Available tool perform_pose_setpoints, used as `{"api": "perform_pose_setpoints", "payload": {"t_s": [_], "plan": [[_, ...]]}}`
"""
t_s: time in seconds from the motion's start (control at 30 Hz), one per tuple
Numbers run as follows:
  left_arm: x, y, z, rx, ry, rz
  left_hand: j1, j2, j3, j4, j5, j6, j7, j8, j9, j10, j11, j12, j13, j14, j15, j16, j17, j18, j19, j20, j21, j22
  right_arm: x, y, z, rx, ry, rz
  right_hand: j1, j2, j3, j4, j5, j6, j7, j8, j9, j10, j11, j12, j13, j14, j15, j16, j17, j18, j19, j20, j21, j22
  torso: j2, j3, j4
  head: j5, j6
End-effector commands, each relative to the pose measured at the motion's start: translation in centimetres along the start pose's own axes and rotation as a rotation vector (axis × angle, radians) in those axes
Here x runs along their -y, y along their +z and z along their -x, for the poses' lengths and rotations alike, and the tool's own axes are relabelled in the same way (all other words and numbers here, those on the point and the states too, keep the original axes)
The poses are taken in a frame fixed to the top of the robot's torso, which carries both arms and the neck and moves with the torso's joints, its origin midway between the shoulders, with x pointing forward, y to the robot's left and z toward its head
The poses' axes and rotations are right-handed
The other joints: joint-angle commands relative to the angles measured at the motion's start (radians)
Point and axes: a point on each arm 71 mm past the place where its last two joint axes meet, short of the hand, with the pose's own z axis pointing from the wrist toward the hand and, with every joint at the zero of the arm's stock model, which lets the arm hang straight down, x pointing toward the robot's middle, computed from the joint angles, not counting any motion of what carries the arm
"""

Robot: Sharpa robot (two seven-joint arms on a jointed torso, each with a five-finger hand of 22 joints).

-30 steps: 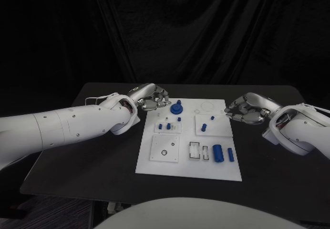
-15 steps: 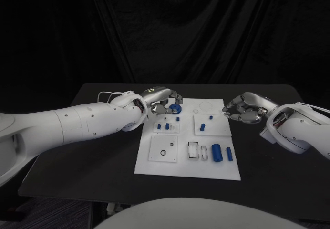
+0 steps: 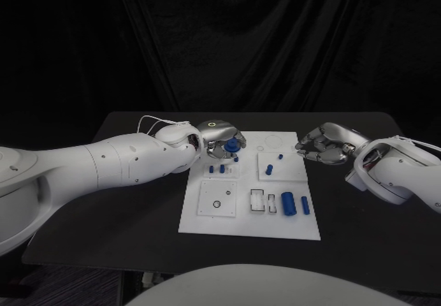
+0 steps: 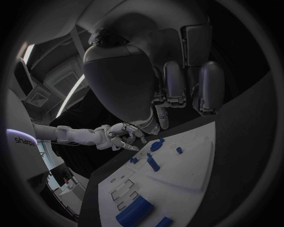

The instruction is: Assemble the parts on the task board

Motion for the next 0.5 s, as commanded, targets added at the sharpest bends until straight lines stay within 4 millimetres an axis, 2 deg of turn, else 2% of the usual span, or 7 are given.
{"api": "perform_pose_setpoints", "payload": {"t_s": [0.03, 0.17, 0.5], "plan": [[0.17, 0.21, -0.27, -0.046, 0.065, -0.01, -0.017, -0.007, 0.012, -0.002, 0.002, 0.013, 0.004, 0.0, -0.019, 0.029, 0.001, -0.003, -0.019, 0.021, -0.002, 0.004, 0.042, -0.01, 0.02, -0.004, 0.017, 0.017, 0.17, -0.02, -0.12, -0.007, 0.001, -0.017, 0.01, 0.0, 0.006, 0.0, 0.007, 0.007, -0.003, -0.002, -0.001, 0.096, 0.005, -0.004, 0.255, 0.091, 0.009, -0.006, 0.215, 0.01, 0.017, 0.007, -0.003, 0.198, 0.0, 0.0002, 0.0004, 0.001, 0.0], [0.2, 0.41, -0.37, -0.058, 0.07, -0.003, -0.021, -0.009, 0.02, -0.01, -0.001, 0.017, 0.005, -0.002, -0.032, 0.043, -0.001, 0.009, -0.016, 0.025, -0.004, 0.008, 0.046, -0.012, 0.02, -0.005, 0.029, 0.03, 0.14, -0.01, -0.14, -0.008, 0.001, -0.017, 0.01, 0.0, 0.006, 0.0, 0.007, 0.007, -0.003, -0.002, -0.001, 0.096, 0.005, -0.004, 0.255, 0.091, 0.009, -0.006, 0.215, 0.01, 0.017, 0.007, -0.003, 0.198, 0.0, 0.0001, -0.0001, 0.001, 0.0], [0.27, 0.93, -0.65, -0.096, 0.069, 0.01, -0.028, -0.014, 0.048, -0.025, -0.011, 0.029, 0.009, 0.0, -0.063, 0.043, 0.001, -0.024, -0.053, 0.035, -0.005, 0.012, 0.045, -0.01, 0.023, -0.005, 0.037, 0.041, 0.0, 0.05, -0.22, -0.011, 0.002, -0.014, 0.01, 0.0, 0.007, 0.0, 0.007, 0.008, -0.003, -0.002, -0.001, 0.093, 0.005, -0.006, 0.252, 0.09, 0.009, -0.007, 0.214, 0.01, 0.016, 0.007, -0.005, 0.198, 0.0, 0.0002, 0.0005, -0.002, 0.0]]}}
